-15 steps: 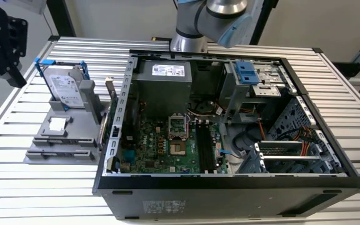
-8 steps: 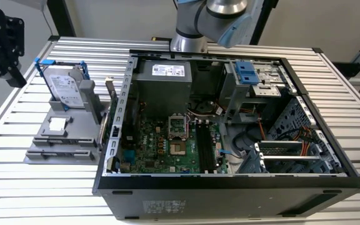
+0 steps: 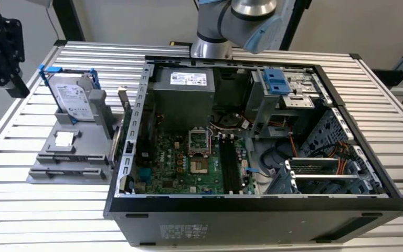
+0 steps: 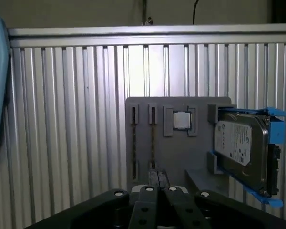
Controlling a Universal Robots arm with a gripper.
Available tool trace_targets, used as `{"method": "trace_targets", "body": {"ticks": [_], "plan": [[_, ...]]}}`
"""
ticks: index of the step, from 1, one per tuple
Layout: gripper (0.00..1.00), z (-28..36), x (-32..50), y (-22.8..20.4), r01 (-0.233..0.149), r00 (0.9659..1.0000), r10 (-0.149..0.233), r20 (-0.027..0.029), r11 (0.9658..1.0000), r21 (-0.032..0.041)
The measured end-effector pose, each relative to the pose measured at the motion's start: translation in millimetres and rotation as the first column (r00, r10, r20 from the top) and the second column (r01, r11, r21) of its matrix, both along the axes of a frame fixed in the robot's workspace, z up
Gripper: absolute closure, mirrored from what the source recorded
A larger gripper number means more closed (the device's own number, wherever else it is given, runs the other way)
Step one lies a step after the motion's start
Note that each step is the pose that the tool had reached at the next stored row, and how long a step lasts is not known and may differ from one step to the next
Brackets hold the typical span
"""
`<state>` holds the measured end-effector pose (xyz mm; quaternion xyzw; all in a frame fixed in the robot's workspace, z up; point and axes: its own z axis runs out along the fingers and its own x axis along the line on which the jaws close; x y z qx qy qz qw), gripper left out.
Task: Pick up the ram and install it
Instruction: 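Pick up the ram and move it above insertion slot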
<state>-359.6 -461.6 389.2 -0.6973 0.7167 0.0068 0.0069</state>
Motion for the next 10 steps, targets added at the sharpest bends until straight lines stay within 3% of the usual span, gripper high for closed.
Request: {"method": "trace_targets", "body": {"ticks": [1, 2, 10], "plan": [[1.0, 0.0, 0.0, 0.0, -0.005, 1.0, 0.005, 0.0, 1.0, 0.0], [0.0, 0.0, 0.0, 0.0, -0.01, 1.0, 0.01, -0.0001, 1.0, 0.0], [0.0, -0.8, 0.4, 0.0, -0.049, 0.9988, 0.049, 0.0001, 0.9988, 0.0001]]}}
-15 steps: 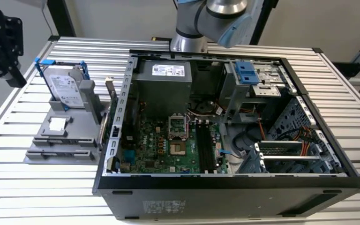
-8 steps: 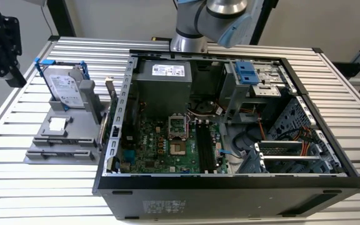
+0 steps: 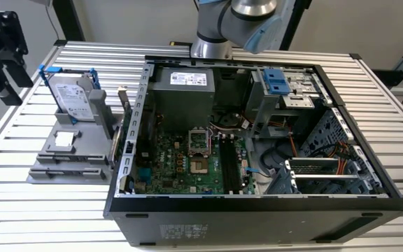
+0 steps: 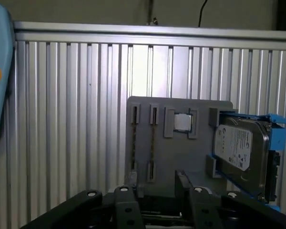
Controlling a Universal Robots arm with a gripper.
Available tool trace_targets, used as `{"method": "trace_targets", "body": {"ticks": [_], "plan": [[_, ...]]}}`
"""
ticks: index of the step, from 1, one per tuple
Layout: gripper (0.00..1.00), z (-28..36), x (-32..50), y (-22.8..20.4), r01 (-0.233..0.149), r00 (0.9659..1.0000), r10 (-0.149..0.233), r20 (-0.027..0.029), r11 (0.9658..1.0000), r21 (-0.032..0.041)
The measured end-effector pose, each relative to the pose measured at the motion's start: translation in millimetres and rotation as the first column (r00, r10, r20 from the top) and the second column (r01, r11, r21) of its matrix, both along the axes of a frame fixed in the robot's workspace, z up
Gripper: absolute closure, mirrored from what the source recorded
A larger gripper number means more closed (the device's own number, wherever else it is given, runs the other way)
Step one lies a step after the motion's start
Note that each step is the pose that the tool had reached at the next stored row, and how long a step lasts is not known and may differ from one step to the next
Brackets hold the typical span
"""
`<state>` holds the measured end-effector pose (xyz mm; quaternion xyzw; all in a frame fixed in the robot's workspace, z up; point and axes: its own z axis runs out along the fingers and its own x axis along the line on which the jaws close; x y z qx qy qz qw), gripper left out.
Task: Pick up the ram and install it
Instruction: 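Pick up the ram and move it above insertion slot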
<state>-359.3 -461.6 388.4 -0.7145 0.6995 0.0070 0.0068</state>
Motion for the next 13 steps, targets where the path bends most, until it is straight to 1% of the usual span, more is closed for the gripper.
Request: {"method": "trace_targets", "body": {"ticks": [8, 13], "plan": [[0.0, -14.3, 6.4, -1.5, -0.039, 0.9993, 0.039, -0.0001, 0.9993, -0.0002], [0.0, -22.8, 7.6, -4.1, -0.063, 0.998, 0.063, 0.0001, 0.998, -0.0002]]}}
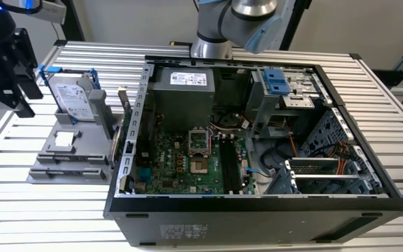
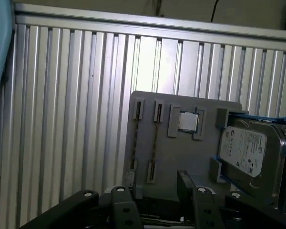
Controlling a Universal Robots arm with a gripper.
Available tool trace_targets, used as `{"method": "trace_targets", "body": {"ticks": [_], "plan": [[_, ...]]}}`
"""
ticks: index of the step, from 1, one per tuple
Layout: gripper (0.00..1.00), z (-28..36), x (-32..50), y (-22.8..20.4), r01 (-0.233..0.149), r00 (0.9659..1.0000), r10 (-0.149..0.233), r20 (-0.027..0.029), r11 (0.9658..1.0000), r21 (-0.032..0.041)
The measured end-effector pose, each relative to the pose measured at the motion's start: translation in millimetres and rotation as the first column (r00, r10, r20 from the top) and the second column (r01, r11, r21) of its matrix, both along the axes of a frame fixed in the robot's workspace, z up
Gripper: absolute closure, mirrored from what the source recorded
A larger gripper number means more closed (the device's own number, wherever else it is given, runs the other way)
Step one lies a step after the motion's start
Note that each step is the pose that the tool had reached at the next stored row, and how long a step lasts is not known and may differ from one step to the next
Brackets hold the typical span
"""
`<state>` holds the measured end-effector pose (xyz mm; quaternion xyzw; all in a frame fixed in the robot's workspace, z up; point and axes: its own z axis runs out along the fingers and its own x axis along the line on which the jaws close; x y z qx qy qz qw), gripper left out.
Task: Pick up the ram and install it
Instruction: 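Pick up the ram and move it above insertion slot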
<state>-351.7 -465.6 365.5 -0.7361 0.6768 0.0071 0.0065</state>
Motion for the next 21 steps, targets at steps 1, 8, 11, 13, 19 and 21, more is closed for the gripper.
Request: {"method": "trace_targets", "body": {"ticks": [1, 8, 11, 13, 19, 21], "plan": [[0.0, -0.4, 0.0, -0.1, -0.005, 1.0, 0.005, -0.0002, 1.0, 0.0], [0.0, -11.3, 0.5, -5.7, -0.008, 1.0, 0.008, -0.0001, 1.0, 0.0002], [0.0, -16.9, 0.8, -11.8, -0.008, 1.0, 0.008, 0.0, 1.0, 0.0003], [0.0, -20.4, 0.8, -15.7, -0.008, 1.0, 0.008, -0.0002, 1.0, 0.0002], [0.0, -31.4, 0.9, -26.5, 0.0, 1.0, 0.0, 0.0034, 1.0, 0.0003], [0.0, -34.5, 0.8, -27.0, 0.017, 0.9998, -0.017, 0.0063, 0.9999, 0.0003]]}}
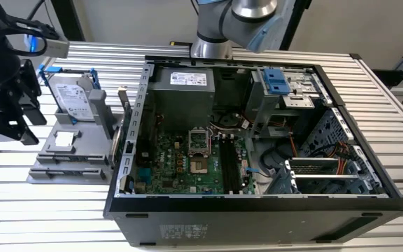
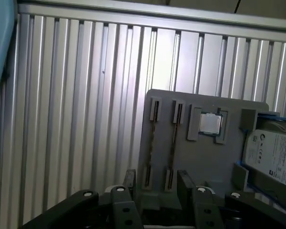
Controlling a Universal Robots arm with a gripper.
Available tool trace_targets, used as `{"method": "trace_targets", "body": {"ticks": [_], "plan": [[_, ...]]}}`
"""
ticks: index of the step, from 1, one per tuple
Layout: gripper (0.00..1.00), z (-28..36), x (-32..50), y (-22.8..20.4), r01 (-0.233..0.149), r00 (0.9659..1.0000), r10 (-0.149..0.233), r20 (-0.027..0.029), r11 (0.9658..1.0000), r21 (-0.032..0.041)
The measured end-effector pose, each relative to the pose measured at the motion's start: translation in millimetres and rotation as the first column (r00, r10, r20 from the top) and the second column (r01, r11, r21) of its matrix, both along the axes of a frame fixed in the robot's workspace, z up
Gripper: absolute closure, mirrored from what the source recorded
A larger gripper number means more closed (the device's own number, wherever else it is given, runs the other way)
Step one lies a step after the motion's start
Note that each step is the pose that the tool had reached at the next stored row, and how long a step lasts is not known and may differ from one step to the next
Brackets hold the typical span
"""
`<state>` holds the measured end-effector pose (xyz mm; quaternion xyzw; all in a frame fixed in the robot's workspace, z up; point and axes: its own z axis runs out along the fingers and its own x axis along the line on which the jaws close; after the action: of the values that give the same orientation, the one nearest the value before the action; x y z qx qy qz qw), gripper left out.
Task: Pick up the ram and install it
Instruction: 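Pick up the ram and move it above insertion slot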
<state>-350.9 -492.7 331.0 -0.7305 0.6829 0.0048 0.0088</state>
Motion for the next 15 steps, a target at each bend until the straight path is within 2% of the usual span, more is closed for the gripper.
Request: {"method": "trace_targets", "body": {"ticks": [11, 15], "plan": [[0.0, -18.6, 0.2, -0.1, 0.064, 0.9979, -0.064, 0.0008, 0.9979, -0.0033], [0.0, -26.0, 1.1, -0.1, 0.07, 0.9975, -0.07, 0.0009, 0.9975, -0.0033]]}}
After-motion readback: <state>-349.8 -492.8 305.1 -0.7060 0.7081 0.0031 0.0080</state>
